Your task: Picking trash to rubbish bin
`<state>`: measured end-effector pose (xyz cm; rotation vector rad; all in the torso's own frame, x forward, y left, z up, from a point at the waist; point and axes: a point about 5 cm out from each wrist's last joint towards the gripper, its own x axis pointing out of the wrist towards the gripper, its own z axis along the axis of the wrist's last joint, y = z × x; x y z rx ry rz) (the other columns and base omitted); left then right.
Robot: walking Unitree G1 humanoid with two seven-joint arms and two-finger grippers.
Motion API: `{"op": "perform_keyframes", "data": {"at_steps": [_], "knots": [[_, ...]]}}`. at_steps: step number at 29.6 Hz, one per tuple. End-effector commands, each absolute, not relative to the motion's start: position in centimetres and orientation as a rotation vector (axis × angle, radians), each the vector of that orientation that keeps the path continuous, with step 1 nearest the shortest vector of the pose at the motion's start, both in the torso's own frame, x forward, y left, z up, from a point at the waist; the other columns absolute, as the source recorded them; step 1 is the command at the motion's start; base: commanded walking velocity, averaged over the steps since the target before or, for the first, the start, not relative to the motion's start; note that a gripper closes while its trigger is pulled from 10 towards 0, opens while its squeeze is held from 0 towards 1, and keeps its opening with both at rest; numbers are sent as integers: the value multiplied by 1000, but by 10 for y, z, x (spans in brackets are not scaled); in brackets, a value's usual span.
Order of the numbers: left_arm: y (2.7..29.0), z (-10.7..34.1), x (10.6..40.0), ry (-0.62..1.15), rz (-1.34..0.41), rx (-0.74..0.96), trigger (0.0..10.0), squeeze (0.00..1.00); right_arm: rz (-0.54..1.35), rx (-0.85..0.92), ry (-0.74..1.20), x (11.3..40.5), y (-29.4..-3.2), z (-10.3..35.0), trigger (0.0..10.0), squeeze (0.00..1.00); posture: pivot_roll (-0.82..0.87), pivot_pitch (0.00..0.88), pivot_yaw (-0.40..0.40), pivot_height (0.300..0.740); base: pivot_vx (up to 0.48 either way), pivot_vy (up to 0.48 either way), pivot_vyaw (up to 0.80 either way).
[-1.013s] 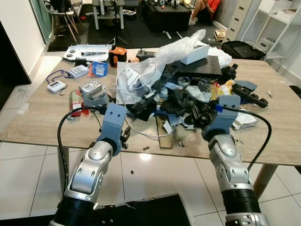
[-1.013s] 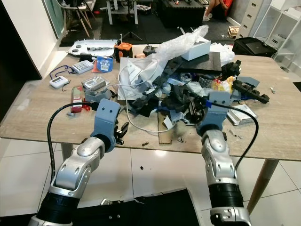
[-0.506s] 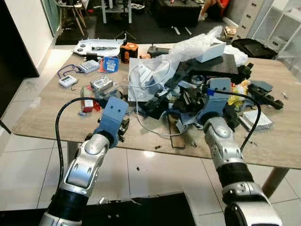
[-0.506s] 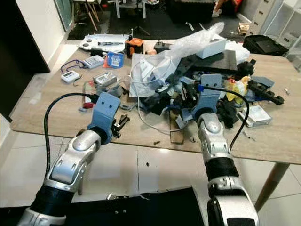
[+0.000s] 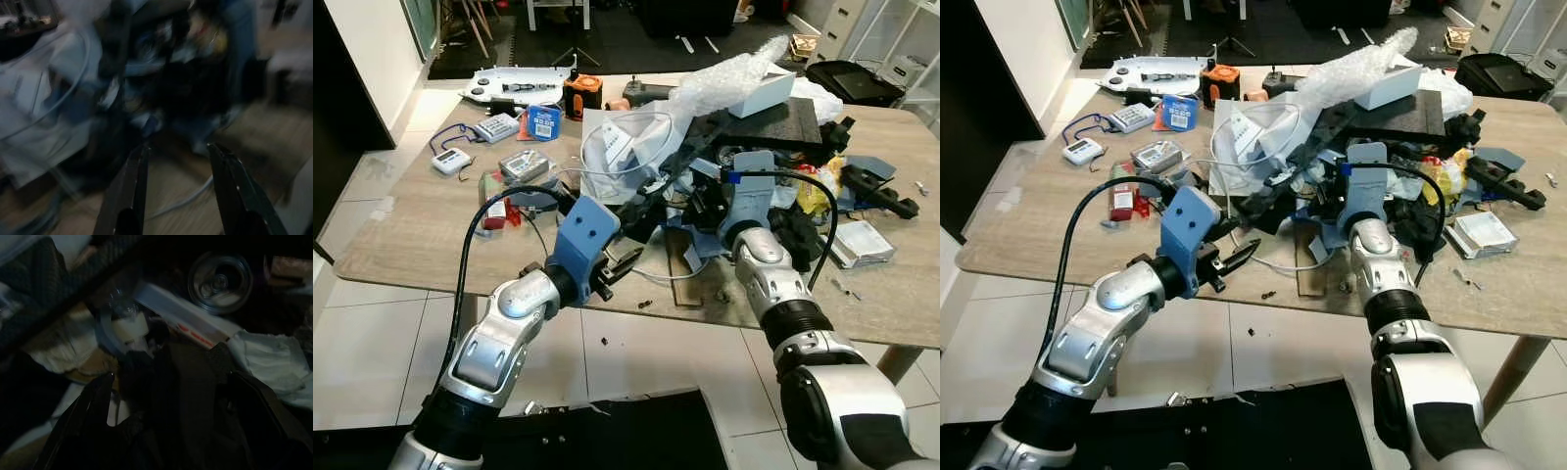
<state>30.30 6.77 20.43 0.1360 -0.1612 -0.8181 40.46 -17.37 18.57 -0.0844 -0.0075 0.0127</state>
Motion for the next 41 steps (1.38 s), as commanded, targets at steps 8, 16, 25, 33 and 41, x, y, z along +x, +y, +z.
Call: {"op": "perform_keyframes", "data": {"at_steps": [8, 16, 25, 33, 41], "knots": [[58, 215, 300, -219, -874, 85, 10000, 0, 5, -107, 120, 404, -177, 168, 8588, 0, 134, 154, -6, 740, 0, 0, 0], [61, 214, 305, -216, -826, 102, 10000, 0, -9, -58, 95, 407, -179, 175, 0, 0, 127, 121, -10, 740, 0, 0, 0], [62, 214, 308, -220, -801, 113, 10000, 0, -38, -14, 36, 410, -183, 190, 0, 0, 122, 98, -19, 740, 0, 0, 0], [65, 218, 311, -235, -783, 96, 10000, 0, -32, 150, -116, 416, -190, 236, 0, 0, 115, 91, -13, 740, 0, 0, 0], [72, 223, 311, -247, -766, 68, 10000, 0, 20, 297, -247, 415, -205, 282, 0, 0, 115, 93, -14, 740, 0, 0, 0]]}}
